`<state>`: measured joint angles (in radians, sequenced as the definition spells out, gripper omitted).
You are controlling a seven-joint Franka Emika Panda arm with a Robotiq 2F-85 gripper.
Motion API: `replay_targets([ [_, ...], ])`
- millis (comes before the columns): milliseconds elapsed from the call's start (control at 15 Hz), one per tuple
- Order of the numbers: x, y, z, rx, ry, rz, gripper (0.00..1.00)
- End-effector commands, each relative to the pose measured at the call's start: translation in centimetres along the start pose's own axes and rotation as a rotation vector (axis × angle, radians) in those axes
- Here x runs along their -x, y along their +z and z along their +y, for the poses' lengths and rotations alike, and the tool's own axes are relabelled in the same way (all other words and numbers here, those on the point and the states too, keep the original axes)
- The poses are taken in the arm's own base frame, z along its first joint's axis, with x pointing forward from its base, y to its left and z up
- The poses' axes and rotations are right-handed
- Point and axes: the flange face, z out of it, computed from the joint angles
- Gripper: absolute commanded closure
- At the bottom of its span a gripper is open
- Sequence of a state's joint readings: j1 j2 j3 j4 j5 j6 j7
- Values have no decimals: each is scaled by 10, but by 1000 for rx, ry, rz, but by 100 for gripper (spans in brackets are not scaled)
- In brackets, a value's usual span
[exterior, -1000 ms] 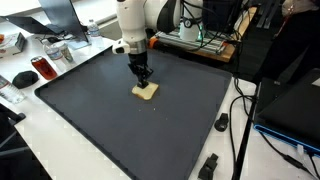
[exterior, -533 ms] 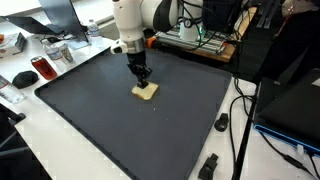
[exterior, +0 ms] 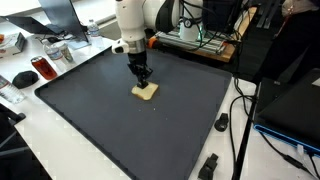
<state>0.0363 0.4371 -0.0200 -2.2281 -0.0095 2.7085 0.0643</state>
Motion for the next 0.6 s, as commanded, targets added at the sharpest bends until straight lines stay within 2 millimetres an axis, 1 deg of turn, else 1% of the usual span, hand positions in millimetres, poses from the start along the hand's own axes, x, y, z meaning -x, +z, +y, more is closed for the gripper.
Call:
replay_targets([
  [0, -2, 44, -5, 34, 1, -29, 94],
  [133, -3, 43, -5, -14, -7, -28, 94],
  [267, -1, 46, 1, -25, -10, -11, 94],
  [533, 6, 48, 6, -8, -8, 36, 94],
])
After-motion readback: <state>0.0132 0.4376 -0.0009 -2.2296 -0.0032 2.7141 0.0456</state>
